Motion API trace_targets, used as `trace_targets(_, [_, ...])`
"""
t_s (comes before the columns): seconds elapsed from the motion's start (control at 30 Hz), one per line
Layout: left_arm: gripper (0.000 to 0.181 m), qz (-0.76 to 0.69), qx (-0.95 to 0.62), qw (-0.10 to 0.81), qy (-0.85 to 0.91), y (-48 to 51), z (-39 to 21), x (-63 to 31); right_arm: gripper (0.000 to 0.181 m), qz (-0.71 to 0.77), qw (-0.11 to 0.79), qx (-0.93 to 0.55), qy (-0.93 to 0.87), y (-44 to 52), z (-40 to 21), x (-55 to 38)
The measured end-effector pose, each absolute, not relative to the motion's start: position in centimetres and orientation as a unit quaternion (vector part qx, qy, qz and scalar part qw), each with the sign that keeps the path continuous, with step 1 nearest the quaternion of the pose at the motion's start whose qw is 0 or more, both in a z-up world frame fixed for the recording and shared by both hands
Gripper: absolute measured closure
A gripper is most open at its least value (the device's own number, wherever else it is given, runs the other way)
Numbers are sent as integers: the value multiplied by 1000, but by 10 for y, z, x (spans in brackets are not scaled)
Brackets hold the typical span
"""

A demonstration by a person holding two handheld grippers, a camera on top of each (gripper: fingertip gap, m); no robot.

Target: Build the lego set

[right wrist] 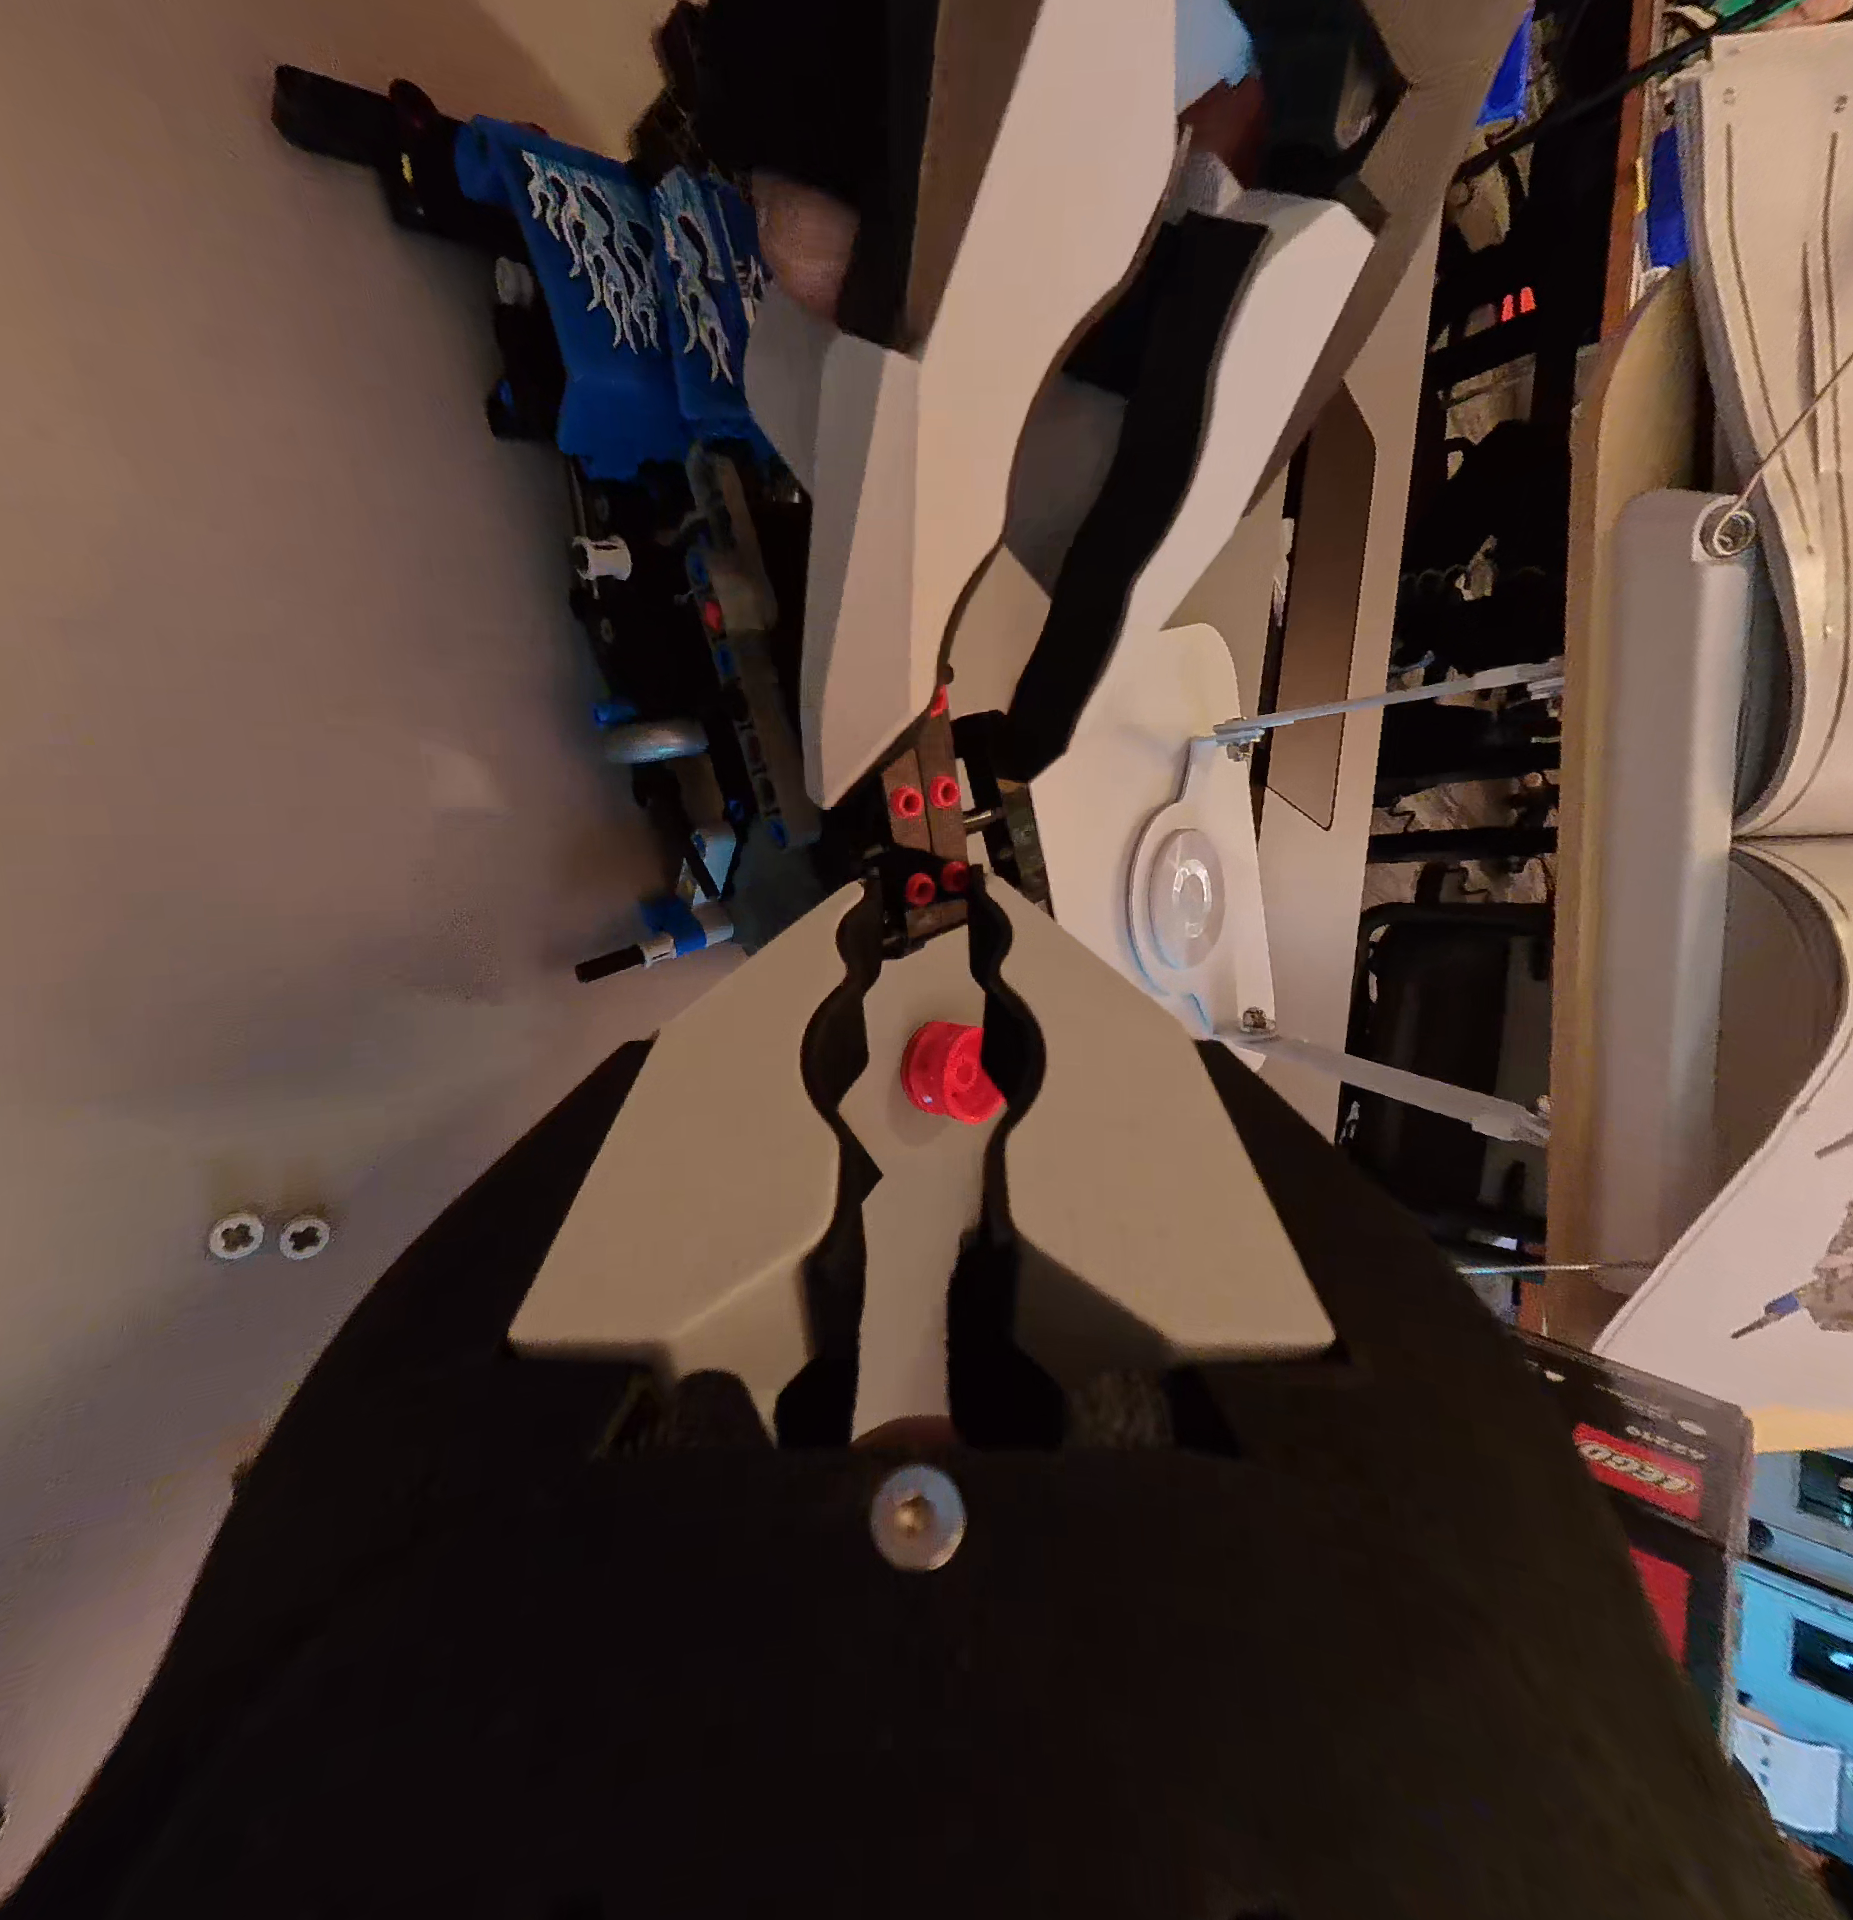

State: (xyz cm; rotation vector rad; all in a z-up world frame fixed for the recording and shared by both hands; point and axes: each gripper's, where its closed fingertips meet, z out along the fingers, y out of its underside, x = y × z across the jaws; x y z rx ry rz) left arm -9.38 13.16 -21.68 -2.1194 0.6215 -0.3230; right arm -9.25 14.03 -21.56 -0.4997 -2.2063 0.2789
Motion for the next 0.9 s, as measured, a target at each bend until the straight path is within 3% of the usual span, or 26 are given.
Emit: trace_targets(0.9, [154,-166,-836,485,197,136,-216,-98,153,248,408,-276,-834,142,-204,-91])
